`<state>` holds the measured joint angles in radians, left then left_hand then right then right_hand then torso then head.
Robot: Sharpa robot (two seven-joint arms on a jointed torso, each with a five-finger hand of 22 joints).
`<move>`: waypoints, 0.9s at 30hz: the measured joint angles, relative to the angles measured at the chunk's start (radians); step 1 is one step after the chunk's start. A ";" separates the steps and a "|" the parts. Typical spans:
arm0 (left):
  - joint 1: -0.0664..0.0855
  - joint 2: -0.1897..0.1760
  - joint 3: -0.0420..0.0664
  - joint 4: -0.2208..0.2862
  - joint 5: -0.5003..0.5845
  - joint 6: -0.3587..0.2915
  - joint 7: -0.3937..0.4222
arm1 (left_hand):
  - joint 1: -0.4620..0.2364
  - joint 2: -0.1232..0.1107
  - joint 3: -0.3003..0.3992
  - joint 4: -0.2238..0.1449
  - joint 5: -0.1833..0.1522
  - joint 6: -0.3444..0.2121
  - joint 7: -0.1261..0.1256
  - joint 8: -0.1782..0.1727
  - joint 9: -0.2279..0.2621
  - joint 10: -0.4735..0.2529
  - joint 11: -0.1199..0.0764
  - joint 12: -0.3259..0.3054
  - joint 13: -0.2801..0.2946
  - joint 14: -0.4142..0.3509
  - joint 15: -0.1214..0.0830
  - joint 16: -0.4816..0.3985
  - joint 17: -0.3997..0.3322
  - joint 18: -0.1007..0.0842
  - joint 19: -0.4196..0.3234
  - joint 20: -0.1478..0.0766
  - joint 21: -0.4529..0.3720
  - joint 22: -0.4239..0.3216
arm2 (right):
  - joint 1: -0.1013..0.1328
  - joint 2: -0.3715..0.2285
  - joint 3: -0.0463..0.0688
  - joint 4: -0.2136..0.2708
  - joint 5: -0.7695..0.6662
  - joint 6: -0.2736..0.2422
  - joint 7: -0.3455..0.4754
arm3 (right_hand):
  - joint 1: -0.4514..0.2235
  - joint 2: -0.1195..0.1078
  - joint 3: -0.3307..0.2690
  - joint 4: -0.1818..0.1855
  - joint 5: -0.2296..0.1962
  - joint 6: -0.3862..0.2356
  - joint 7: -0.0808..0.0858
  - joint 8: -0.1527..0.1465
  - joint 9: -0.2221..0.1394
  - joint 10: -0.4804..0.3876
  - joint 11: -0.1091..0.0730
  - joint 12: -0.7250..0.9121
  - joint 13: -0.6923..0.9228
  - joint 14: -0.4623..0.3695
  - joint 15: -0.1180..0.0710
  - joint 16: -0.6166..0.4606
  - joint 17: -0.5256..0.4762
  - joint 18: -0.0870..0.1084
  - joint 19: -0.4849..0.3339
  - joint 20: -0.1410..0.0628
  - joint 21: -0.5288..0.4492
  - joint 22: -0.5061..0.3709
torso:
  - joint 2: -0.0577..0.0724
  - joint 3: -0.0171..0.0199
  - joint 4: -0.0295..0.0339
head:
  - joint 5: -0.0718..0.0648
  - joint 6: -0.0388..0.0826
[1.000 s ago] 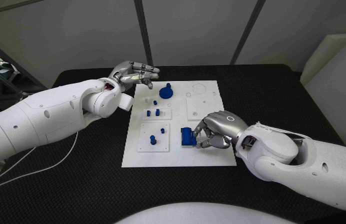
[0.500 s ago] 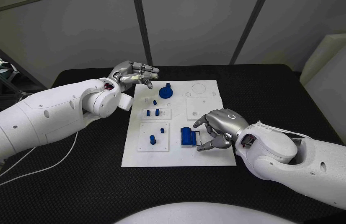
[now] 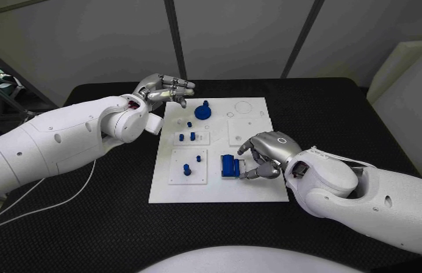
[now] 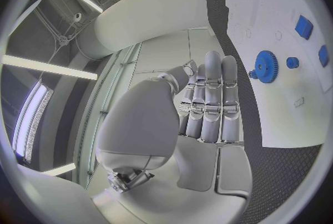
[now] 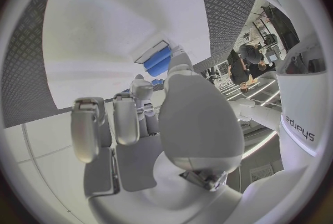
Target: Assemble the parts on the task board
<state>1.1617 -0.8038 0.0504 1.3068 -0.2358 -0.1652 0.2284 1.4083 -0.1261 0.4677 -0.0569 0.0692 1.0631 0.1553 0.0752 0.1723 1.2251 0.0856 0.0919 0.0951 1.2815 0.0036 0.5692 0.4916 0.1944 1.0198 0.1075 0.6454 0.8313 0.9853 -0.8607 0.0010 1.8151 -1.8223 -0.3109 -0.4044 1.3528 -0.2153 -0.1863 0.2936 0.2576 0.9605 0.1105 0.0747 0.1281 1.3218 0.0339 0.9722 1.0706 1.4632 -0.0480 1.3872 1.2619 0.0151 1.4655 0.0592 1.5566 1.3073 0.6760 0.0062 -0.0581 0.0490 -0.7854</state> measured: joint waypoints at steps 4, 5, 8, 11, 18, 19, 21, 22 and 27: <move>0.000 0.001 0.000 0.000 0.000 0.000 0.000 | 0.000 0.000 0.000 0.000 0.000 0.000 0.000 0.000 0.000 0.000 0.000 0.000 -0.001 0.000 0.000 0.000 0.000 0.000 0.000 0.000 0.000 0.000 | 0.000 0.008 0.000 -0.005 0.005 0.003 -0.006 | -0.005 0.019 0.007 -0.001 0.004 0.022 -0.004 0.006 -0.001 0.006 -0.006 0.012 0.006 0.000 0.000 0.000 0.003 0.000 0.000 0.000 0.000 0.000 | 0.000 0.0004 0.0000 | 0.000 -0.002; 0.000 0.001 0.000 0.000 0.000 0.000 0.000 | 0.000 0.000 0.000 0.000 0.000 0.000 0.000 0.000 0.000 0.000 0.000 0.000 -0.001 0.000 0.000 0.000 0.000 0.000 0.000 0.000 0.000 0.000 | 0.000 0.010 0.000 -0.006 0.006 0.004 -0.008 | -0.005 0.019 0.012 -0.002 0.004 0.030 -0.006 0.006 -0.002 0.006 -0.006 0.016 0.008 0.000 0.000 0.000 0.005 0.000 0.000 0.000 0.000 0.000 | 0.000 0.0004 0.0000 | 0.000 -0.002; 0.000 0.001 0.000 0.000 0.000 0.000 0.000 | 0.000 0.000 0.000 0.000 0.000 0.000 0.000 0.000 0.000 0.000 0.000 0.000 -0.001 0.000 0.000 0.000 0.000 0.000 0.000 0.000 0.000 0.000 | 0.000 0.015 0.000 -0.008 0.010 0.007 -0.010 | -0.011 0.024 0.013 -0.003 0.004 0.045 -0.009 0.009 -0.002 0.009 -0.009 0.018 0.011 0.000 0.000 0.000 0.006 0.000 0.000 0.000 0.000 0.000 | 0.000 0.0004 0.0000 | 0.000 -0.003; 0.000 0.001 0.000 0.000 0.000 0.000 -0.001 | 0.000 0.000 0.000 0.000 0.000 0.000 0.000 0.000 0.000 0.000 0.000 0.000 -0.001 0.000 0.000 0.000 0.000 0.000 0.000 0.000 0.000 0.000 | 0.000 0.020 0.000 -0.011 0.015 0.011 -0.011 | -0.011 0.024 0.013 -0.003 0.004 0.045 -0.009 0.009 -0.002 0.009 -0.009 0.023 0.011 0.000 0.000 0.000 0.007 0.000 0.000 0.000 0.000 0.000 | 0.000 0.0005 0.0000 | 0.000 -0.004; 0.000 0.001 0.000 0.000 0.000 0.000 -0.001 | 0.000 0.000 0.000 0.000 0.000 0.000 0.000 0.000 0.000 0.000 0.000 0.000 -0.001 0.000 0.000 0.000 0.000 0.000 0.000 0.000 0.000 0.000 | 0.000 0.026 0.000 -0.015 0.023 0.019 -0.013 | -0.011 0.032 0.013 -0.003 0.004 0.048 -0.012 0.009 -0.003 0.009 -0.009 0.023 0.012 0.000 0.000 0.000 0.008 0.000 0.000 0.000 0.000 0.000 | 0.000 0.0006 0.0000 | 0.002 -0.003; 0.000 0.002 0.000 0.000 0.000 0.000 -0.001 | 0.000 0.000 0.000 0.000 0.000 0.000 0.000 0.000 0.000 0.000 0.000 0.000 -0.001 0.000 0.000 0.000 0.000 0.000 0.000 0.000 0.000 0.000 | 0.000 0.027 0.000 -0.016 0.023 0.020 -0.013 | -0.011 0.032 0.013 -0.003 0.004 0.048 -0.012 0.009 -0.003 0.009 -0.009 0.023 0.012 0.000 0.000 0.000 0.008 0.000 0.000 0.000 0.000 0.000 | 0.000 0.0006 0.0000 | 0.002 -0.003; 0.000 0.002 0.000 0.000 0.000 0.000 -0.001 | 0.000 0.000 0.000 0.000 0.000 0.000 0.000 0.000 -0.001 0.000 0.000 0.000 -0.001 0.000 0.000 0.000 0.000 0.000 0.000 0.000 0.000 0.000 | 0.000 0.028 0.000 -0.017 0.024 0.022 -0.013 | -0.011 0.032 0.013 -0.003 0.004 0.048 -0.012 0.009 -0.003 0.009 -0.009 0.023 0.012 0.001 -0.001 0.000 0.008 0.000 0.000 0.000 0.000 0.000 | 0.000 0.0006 0.0000 | 0.002 -0.003; 0.000 0.002 0.000 -0.001 0.000 0.000 -0.001 | 0.000 0.000 0.000 0.000 0.000 0.000 0.000 0.000 -0.001 0.000 0.000 0.000 -0.001 0.000 0.000 0.000 0.000 0.000 0.000 0.000 0.000 0.000 | 0.000 0.028 0.000 -0.017 0.025 0.023 -0.013 | -0.011 0.032 0.013 -0.003 0.004 0.048 -0.012 0.009 -0.003 0.009 -0.009 0.023 0.012 0.003 -0.003 0.000 0.008 0.000 0.000 0.000 0.000 0.000 | 0.000 0.0006 0.0000 | 0.002 -0.003; 0.000 0.002 0.000 -0.001 0.000 0.000 -0.002 | 0.000 0.000 0.000 0.000 0.000 0.000 0.000 0.000 -0.001 0.000 0.000 0.000 -0.001 0.000 0.000 0.000 0.000 0.000 0.000 0.000 0.000 0.000 | 0.000 0.030 0.000 -0.021 0.027 0.029 -0.015 | -0.011 0.032 0.013 -0.003 0.004 0.048 -0.012 0.009 -0.007 0.008 -0.010 0.023 0.005 0.004 -0.004 0.000 0.007 0.000 0.000 0.000 0.000 0.000 | 0.000 0.0006 0.0000 | 0.002 -0.004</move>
<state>1.1617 -0.8018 0.0504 1.3059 -0.2358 -0.1650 0.2269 1.4083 -0.1261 0.4677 -0.0569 0.0692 1.0631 0.1553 0.0752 0.1715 1.2251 0.0856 0.0919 0.0944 1.2815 0.0036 0.5693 0.4917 0.1944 1.0198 0.1075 0.6454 0.8313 0.9852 -0.8305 0.0008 1.7941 -1.7949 -0.2821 -0.4195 1.3422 -0.1837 -0.1731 0.2910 0.2614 1.0086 0.0981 0.0841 0.1215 1.3295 0.0235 0.9952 1.0755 1.4670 -0.0520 1.3873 1.2691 0.0152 1.4655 0.0592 1.5566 1.3073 0.6760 0.0068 -0.0581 0.0508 -0.7894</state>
